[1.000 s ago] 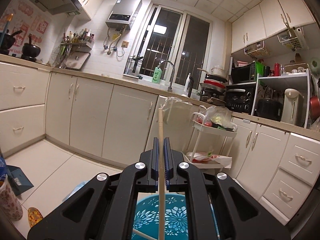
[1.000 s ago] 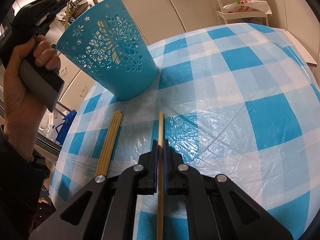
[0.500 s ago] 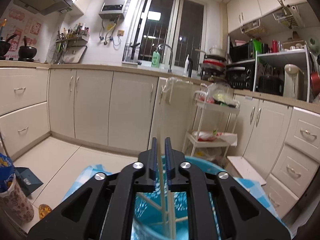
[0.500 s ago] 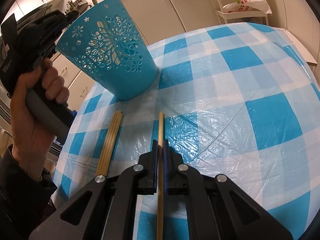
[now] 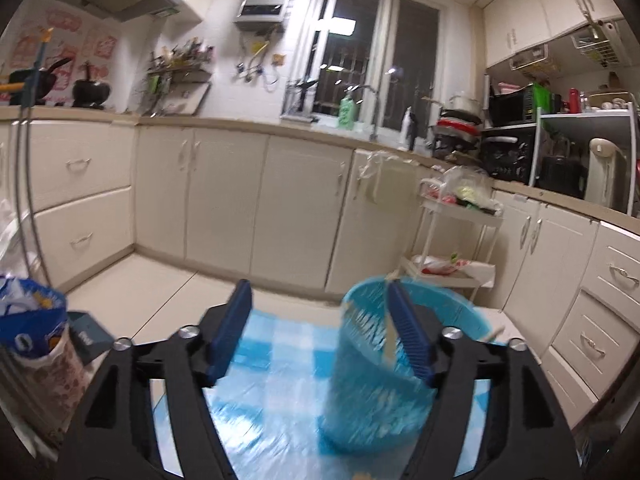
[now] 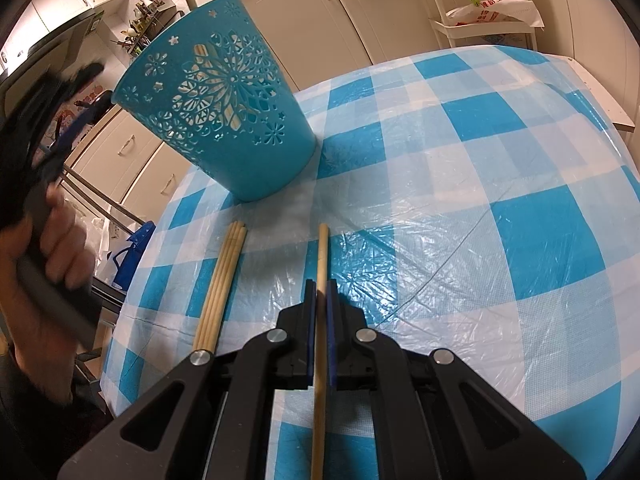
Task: Organize utensils
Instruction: 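Carry the right tool's chopstick over the blue cup and open to drop it in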
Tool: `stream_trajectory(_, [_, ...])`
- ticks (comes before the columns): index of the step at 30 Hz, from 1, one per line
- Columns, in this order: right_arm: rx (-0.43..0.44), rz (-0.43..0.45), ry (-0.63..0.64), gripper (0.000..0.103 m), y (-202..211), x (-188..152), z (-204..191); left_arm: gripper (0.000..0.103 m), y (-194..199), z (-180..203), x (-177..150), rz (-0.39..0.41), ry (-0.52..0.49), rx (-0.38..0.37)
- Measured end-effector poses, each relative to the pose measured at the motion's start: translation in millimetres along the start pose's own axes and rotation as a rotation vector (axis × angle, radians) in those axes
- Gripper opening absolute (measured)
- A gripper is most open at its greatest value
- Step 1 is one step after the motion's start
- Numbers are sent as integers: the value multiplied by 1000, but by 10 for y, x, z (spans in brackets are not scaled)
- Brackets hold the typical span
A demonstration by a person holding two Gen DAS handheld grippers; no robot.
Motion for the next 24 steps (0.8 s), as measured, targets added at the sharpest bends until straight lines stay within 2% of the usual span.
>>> stream_trajectory(2, [25,29,17,6,58,3,-46,78,48,-118,-103,-35,7,12])
stream_trajectory(7, [91,92,32,6,198,10,-132,79,151,-389,-428,-136,36,39])
stream_trajectory(12, [154,159,28,6,378,95,-276,79,223,-575,-648,-187,61,51])
stream_trajectory(17, [221,257,68,6,652,371,-570,80,222,-653,-772,-223,83,54])
stream_trajectory(24, [319,371,138,6,935,947,-1053,80,268,-683,-794,-230,111,43])
Point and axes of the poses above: each gripper's, at about its wrist camera, not at the fingertips, and y roughly against the way its jaws point, z to its right, x to its top, the point moved 4 cm from there along -y, roughly the way its jaws point, and after that the axes turned 10 degrees about x, right-handed, at the moved point
